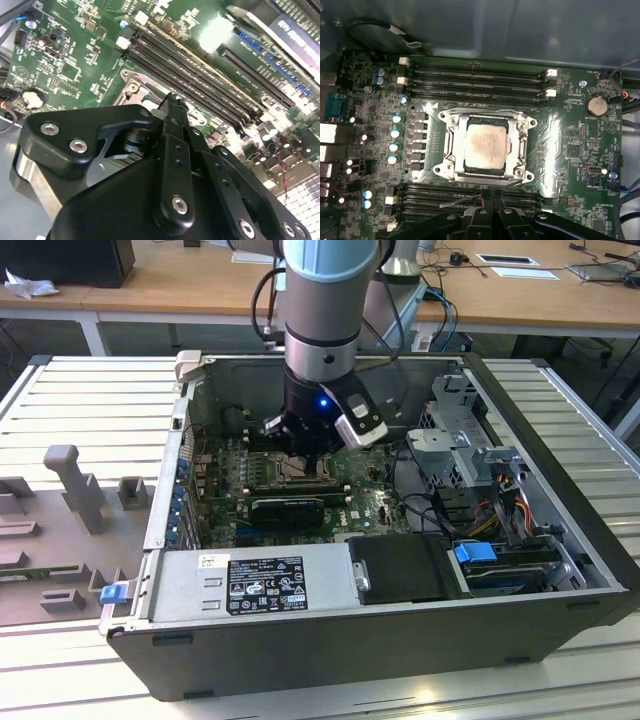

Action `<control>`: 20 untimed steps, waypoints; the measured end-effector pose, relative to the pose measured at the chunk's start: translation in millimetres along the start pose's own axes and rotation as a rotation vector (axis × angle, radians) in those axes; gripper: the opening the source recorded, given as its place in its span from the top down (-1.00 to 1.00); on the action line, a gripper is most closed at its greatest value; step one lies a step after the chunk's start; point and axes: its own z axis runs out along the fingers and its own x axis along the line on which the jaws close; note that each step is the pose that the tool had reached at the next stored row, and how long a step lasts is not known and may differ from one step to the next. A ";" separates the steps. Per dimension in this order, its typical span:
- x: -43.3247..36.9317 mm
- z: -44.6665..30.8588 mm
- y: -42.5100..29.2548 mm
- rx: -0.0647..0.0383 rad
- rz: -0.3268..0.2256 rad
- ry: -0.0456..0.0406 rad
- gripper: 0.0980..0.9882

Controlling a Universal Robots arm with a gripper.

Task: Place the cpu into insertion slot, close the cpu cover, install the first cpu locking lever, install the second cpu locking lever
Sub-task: 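Install the second cpu locking lever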

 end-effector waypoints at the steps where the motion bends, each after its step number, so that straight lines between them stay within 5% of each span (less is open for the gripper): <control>1: 2.5 0.0 -0.3 0.000 -0.001 0.0001 0.98; 6: 22.0 2.8 0.8 -0.010 -0.001 -0.0006 0.98; 13: 30.1 20.7 -0.5 -0.015 -0.005 -0.0005 0.98; 16: 32.3 21.7 -4.7 -0.034 -0.007 -0.0021 0.98; 19: 33.5 21.1 -12.1 -0.075 -0.006 -0.0054 0.98; 20: 34.4 20.9 -14.2 -0.101 -0.006 -0.0074 0.98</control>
